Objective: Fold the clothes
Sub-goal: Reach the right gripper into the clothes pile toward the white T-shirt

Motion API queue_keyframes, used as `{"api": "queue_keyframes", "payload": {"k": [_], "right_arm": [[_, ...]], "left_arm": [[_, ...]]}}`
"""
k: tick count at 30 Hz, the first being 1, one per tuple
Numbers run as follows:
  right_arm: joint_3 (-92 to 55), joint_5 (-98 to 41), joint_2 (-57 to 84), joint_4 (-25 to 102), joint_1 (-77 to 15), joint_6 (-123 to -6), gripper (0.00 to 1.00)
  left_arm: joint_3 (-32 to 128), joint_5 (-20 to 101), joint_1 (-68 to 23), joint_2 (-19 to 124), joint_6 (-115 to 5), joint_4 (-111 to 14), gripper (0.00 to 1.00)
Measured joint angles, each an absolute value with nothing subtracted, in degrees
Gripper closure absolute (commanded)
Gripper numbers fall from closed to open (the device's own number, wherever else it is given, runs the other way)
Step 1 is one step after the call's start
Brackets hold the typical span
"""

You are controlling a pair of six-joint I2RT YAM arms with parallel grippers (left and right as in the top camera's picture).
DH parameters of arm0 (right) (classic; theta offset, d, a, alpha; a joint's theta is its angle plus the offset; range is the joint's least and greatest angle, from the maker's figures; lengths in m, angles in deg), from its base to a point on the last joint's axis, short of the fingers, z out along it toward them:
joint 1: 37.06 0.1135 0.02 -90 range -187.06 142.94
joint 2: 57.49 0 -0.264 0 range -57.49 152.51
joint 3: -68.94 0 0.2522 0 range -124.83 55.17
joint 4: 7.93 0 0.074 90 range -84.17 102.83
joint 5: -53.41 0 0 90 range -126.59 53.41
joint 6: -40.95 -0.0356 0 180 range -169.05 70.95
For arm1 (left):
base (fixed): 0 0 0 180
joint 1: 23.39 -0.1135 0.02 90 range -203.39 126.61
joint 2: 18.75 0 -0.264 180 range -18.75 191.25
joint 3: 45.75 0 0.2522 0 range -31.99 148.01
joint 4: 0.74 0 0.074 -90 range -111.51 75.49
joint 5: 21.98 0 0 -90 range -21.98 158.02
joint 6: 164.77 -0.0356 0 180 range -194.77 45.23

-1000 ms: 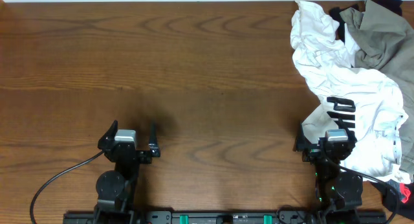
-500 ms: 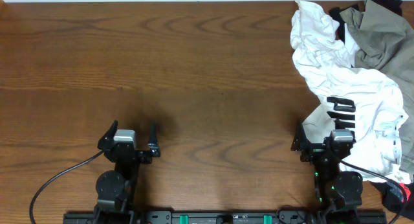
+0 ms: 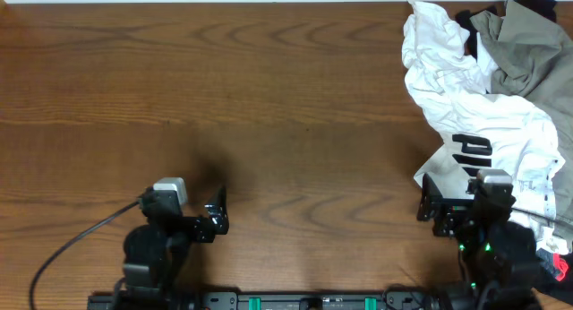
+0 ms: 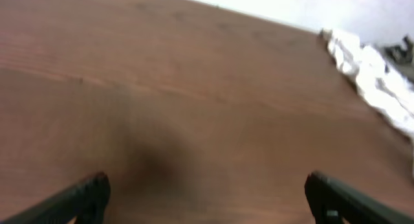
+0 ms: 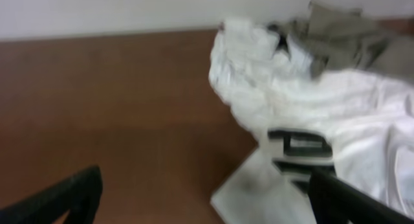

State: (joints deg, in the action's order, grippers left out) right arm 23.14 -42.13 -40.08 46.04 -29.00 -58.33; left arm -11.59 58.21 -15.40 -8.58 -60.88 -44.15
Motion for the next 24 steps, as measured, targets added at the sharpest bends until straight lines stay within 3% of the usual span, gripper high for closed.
{"api": "queue_keyframes", "payload": {"k": [3,10,16,24], "right_arm": [[15.86,-39.88,-33.48,53.66,-29.00,-58.74,0.01],[10.68,-35.07,-27.71,55.61,-29.00,-61.49,0.01],[10.40,-51.40,-26.04,74.82,-29.00,-85.54,0.02],[12.54,-64.27,-25.13,76.31,-29.16,-104.29,0.04]], "left_arm": [[-3.63,57.56,-15.40,-3.95,-60.44,-50.49,0.02],[4.15,57.25,-15.40,1.34,-59.79,-56.70,0.02],[4.15,57.19,-15.40,1.45,-59.72,-58.08,0.02],[4.15,57.19,-15.40,1.45,-59.72,-58.08,0.02]]}}
